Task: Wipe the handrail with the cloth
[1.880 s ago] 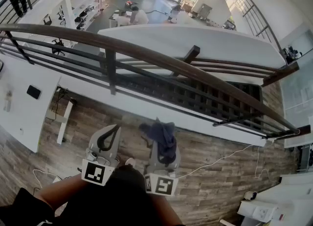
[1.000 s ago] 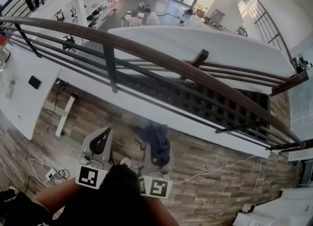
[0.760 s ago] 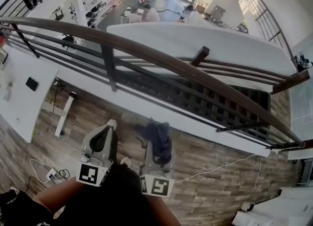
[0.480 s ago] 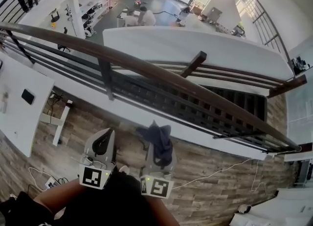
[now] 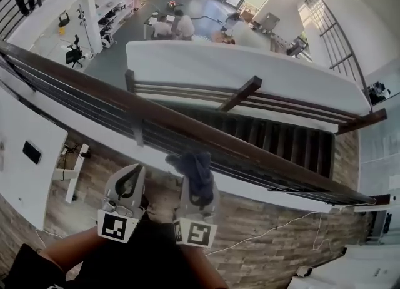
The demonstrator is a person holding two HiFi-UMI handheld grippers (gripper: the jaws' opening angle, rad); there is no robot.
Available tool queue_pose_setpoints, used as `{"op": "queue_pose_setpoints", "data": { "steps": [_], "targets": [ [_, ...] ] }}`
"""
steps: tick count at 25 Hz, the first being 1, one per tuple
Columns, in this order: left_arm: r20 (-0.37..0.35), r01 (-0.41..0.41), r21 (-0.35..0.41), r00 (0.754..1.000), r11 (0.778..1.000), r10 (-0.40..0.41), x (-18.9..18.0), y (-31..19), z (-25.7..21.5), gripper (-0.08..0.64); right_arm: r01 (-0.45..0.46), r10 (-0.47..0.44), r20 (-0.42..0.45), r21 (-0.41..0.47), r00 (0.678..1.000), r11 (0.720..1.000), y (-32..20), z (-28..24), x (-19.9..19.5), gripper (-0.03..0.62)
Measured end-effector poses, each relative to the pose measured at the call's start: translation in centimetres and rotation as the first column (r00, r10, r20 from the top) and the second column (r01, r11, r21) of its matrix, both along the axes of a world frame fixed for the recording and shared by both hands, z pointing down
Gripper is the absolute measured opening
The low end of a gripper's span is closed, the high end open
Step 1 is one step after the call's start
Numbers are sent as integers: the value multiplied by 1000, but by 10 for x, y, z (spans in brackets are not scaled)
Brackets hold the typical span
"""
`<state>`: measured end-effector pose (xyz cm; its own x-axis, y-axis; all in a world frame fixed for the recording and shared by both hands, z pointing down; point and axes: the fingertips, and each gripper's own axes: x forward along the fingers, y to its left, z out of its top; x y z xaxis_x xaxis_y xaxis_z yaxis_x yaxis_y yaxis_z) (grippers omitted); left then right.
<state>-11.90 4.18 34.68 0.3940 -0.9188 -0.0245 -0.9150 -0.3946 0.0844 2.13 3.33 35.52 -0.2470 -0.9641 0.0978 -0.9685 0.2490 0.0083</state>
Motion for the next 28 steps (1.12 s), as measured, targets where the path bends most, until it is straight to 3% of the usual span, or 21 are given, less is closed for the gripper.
{"op": "queue_pose_setpoints", "data": {
  "steps": [4, 13, 20, 28],
  "targets": [
    [23, -8, 1, 1000, 1000, 8, -17, -19, 6, 0, -10, 10, -13, -33, 1000, 999, -37, 7, -19, 170],
    [41, 45, 10, 998, 999, -45, -31, -39, 12, 0, 112, -113, -5, -51, 994, 992, -94, 21, -65, 170],
    [42, 57, 18, 997, 998, -58, -48, -59, 7, 0, 138, -138, 15, -43, 990, 989, -127, 36, -92, 170],
    [86, 32, 25, 996, 999, -34, -60, -68, 14, 0, 136, -145, -64, -121, 987, 983, -146, 68, -109, 170]
  ]
}}
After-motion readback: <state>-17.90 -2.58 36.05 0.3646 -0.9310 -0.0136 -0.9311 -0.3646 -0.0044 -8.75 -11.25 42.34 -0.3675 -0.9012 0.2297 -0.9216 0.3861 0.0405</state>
